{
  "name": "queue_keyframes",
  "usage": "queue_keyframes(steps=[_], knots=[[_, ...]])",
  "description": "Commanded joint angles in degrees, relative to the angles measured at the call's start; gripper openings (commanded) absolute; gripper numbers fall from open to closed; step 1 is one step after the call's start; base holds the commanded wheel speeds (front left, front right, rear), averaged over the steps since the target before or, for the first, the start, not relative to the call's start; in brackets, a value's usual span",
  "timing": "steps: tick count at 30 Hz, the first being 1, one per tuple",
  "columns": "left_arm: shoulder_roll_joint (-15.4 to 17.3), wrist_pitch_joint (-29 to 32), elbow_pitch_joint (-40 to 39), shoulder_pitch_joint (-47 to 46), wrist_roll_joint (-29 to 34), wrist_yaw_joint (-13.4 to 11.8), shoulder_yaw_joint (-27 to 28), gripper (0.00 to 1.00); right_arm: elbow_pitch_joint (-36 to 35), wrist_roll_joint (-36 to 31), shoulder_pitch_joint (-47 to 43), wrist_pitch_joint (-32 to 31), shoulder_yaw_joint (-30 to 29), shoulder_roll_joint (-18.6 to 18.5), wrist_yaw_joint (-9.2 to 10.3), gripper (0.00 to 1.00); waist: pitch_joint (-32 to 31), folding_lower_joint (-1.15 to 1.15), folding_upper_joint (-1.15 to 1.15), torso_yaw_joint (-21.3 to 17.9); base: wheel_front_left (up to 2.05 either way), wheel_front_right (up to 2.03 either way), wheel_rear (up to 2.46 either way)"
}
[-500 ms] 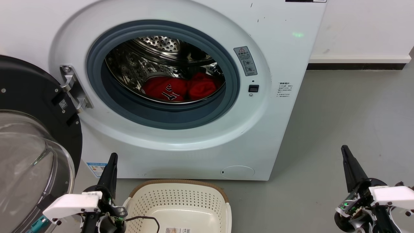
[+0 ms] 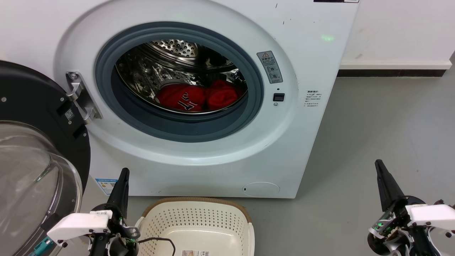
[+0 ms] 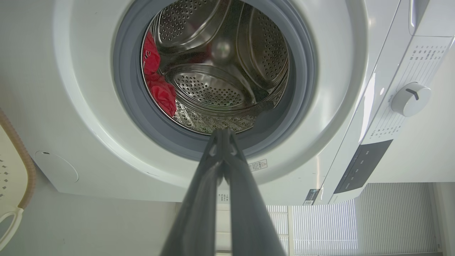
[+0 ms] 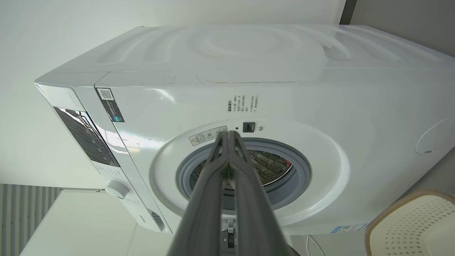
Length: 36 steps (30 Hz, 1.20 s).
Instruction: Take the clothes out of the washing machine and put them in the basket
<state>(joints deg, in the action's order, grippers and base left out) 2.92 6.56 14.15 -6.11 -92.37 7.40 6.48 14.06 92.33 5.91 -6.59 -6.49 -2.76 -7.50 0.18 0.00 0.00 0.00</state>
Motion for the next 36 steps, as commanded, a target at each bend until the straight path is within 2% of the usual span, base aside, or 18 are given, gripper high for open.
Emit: queue_keyframes(steps=[1, 36], knots=[[-0.08, 0.11, -0.07, -0.36, -0.10, 0.24, 0.14, 0.00, 0.07, 0.20, 0.68, -0.04, -0.04, -0.23, 0.02, 0.00, 0.00, 0.00, 0.00, 0.00, 0.00, 0.00, 0.00], [-0.08, 0.11, -0.07, -0.36, -0.10, 0.24, 0.14, 0.00, 0.07, 0.20, 0.68, -0.04, -0.04, -0.23, 0.02, 0.00, 0.00, 0.00, 0.00, 0.00, 0.00, 0.00, 0.00]])
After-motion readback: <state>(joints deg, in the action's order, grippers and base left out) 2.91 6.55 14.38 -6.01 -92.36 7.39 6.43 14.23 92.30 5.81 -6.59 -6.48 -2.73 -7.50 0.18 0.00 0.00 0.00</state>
